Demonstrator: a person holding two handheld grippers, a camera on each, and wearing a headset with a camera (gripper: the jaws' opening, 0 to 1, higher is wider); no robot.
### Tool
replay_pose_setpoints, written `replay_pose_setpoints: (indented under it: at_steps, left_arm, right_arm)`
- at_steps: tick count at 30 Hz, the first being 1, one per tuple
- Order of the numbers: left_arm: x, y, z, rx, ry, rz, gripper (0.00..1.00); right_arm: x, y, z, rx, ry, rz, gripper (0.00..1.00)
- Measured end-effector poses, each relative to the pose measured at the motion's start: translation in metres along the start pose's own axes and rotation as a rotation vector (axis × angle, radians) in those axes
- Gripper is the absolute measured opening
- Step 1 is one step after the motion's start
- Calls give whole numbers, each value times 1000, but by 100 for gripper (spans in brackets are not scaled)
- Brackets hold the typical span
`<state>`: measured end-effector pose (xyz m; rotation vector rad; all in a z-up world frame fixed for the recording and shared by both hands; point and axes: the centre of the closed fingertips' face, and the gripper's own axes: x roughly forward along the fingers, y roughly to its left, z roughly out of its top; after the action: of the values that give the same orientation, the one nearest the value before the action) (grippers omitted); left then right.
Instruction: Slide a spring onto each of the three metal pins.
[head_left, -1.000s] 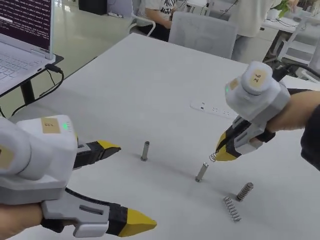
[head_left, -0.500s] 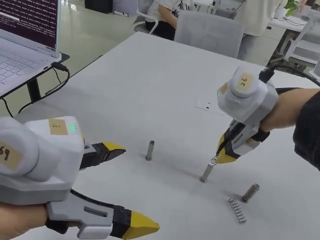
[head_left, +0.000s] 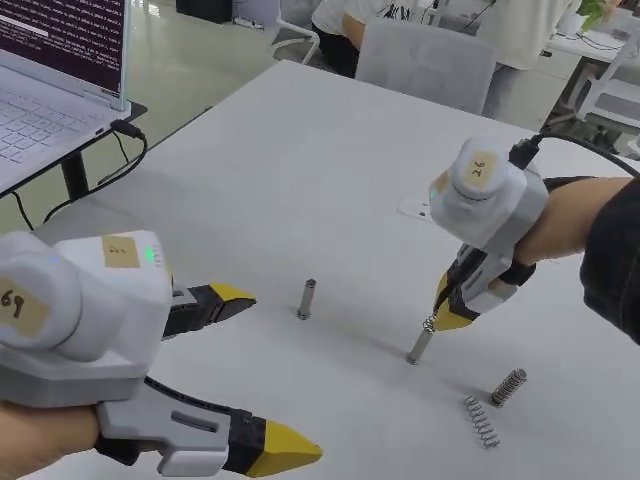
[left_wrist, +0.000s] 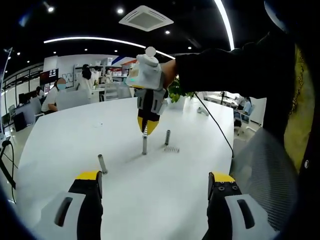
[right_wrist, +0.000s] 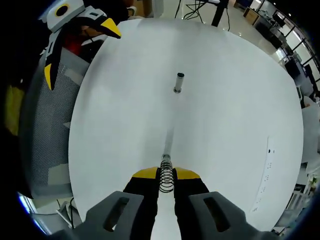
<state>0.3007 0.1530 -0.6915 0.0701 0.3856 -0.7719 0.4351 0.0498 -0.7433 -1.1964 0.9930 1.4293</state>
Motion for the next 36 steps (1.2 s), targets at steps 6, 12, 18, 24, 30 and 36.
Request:
replay_pose_setpoints:
  at_steps: [6,12,18,24,30,36]
  left_arm:
    - [0,0,-1,-3,-2,-3,84]
    - [0,0,-2,-7,-3,-6,83]
    - [0,0,-4,-10,-3,-6,82]
    - [-1,2,-5,-13,-4,-3,82]
    - [-2,3,-6,-14,-4,-4,82]
    - [-3,3,-6,-18,-6,-3,82]
  right_arm:
    - [1,0,1,-1,7,3,8]
    - [3,3,-3,-2,32,14,8]
    - [5,2,-3,-3,39,16,8]
    - [10,2,-2,-8,53,25,8]
    - [13,2,-2,-14,67,28,8]
    - [17,-1,-3,-19,78,30,8]
